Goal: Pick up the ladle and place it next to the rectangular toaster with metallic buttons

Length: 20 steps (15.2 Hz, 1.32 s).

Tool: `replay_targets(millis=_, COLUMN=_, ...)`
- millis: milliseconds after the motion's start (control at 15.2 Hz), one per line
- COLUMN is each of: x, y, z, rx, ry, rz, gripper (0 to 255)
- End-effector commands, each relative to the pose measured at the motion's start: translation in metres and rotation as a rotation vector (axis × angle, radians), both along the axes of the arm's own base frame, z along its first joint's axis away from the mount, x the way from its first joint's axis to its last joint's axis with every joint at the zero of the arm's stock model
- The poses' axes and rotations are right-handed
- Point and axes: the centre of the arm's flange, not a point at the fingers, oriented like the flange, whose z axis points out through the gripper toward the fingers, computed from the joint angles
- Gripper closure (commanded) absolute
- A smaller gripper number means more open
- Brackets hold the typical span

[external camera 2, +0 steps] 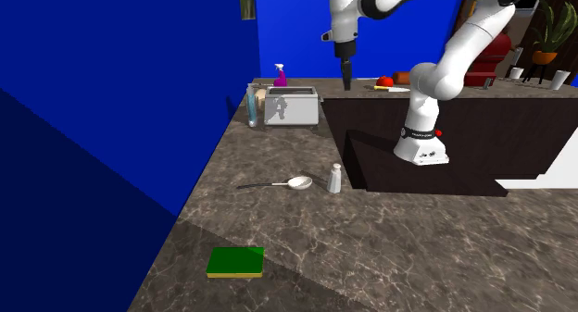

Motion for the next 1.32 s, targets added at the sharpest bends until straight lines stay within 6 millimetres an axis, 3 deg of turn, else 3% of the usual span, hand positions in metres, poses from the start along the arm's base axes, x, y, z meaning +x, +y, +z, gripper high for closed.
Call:
replay_targets(millis=0, x=0.015, y=0.012, z=-0.021, rx=0.011, ry=-0.01, rz=0.008, gripper=0)
replay_targets(millis=1254, x=0.152, y=0.114, z=-0.185, rx=0.108, ry=-0.092, rz=0.089, gripper=0)
